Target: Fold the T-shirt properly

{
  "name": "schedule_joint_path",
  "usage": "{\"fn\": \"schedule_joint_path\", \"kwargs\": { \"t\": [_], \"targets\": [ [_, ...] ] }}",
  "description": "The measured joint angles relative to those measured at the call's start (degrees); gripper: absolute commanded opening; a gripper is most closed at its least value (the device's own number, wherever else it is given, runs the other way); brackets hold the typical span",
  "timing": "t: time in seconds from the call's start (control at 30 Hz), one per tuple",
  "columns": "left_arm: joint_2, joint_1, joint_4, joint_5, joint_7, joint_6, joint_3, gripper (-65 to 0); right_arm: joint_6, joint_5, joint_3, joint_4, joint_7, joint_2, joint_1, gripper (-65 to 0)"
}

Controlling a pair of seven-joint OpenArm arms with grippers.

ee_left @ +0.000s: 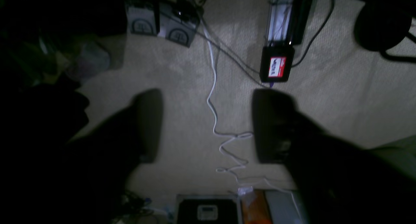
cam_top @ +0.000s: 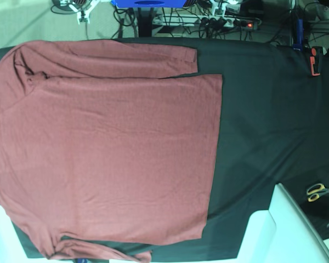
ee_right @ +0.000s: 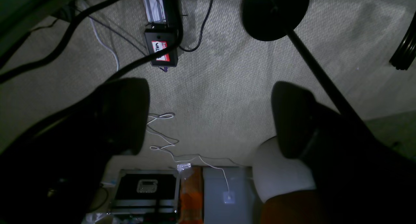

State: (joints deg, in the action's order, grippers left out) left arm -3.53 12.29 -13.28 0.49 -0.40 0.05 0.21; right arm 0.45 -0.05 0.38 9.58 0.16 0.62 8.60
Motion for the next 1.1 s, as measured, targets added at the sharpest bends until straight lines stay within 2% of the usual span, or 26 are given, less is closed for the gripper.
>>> {"fn": "schedule_joint_path", "kwargs": {
  "t": [0.03,0.07,0.1,0.13,0.2,0.23,0.7,0.73,0.83,0.9,1.07,1.1],
  "targets": [
    [0.0,0.0,0.0,-0.13,0.02,0.0,0.0,-61.9,-0.02,-0.17,-0.02,0.0,-0.28,0.02,0.15,-35.3],
    [0.0,-0.02,0.0,-0.22,0.02,0.0,0.0,-65.0,-0.02,-0.09,0.0,0.0,-0.46,0.02,0.26,-48.3],
    [0.02,-0.07,0.0,-0.39,0.0,0.0,-0.02,-65.0,-0.02,-0.02,0.0,0.0,-0.42,0.02,0.35,-62.4],
    [0.0,-0.09,0.0,-0.48,-0.07,-0.02,-0.02,-65.0,-0.04,0.02,0.0,0.0,-0.46,0.02,0.33,-65.0],
    [0.0,-0.04,0.0,-0.48,-0.07,-0.02,-0.02,-65.0,-0.04,-0.2,0.0,0.0,-0.35,0.02,0.17,-57.0],
    [0.0,0.02,0.0,-0.48,-0.02,0.0,-0.02,-65.0,-0.04,-0.2,0.0,0.0,-0.35,0.02,0.2,-55.2],
    [-0.48,2.64,-2.58,-0.5,-0.13,-0.04,0.0,-65.0,-0.02,-0.2,-0.24,0.09,-0.28,0.02,1.66,-56.9],
    [-0.74,3.3,-3.72,-0.48,-0.07,0.0,-0.02,-65.0,-0.02,-0.2,-0.24,0.0,-0.46,0.02,1.88,-57.5],
    [-1.29,5.46,-8.37,-0.46,-0.17,0.13,-0.55,-65.0,0.0,-0.15,-0.22,0.04,-0.59,0.0,2.1,-65.0],
    [-1.57,6.49,-10.29,-0.48,-0.22,0.04,-0.55,-65.0,0.0,-0.02,-0.22,0.55,0.17,0.0,2.34,-65.0],
    [-1.62,11.82,-17.84,-0.52,-0.2,0.0,-0.55,-65.0,0.0,0.0,0.13,12.63,-0.24,0.02,9.18,-65.0],
    [-1.73,13.62,-20.5,-0.5,0.33,-0.02,-0.55,-65.0,0.0,0.02,0.13,15.34,-2.23,0.02,10.8,-65.0]
  ]
}}
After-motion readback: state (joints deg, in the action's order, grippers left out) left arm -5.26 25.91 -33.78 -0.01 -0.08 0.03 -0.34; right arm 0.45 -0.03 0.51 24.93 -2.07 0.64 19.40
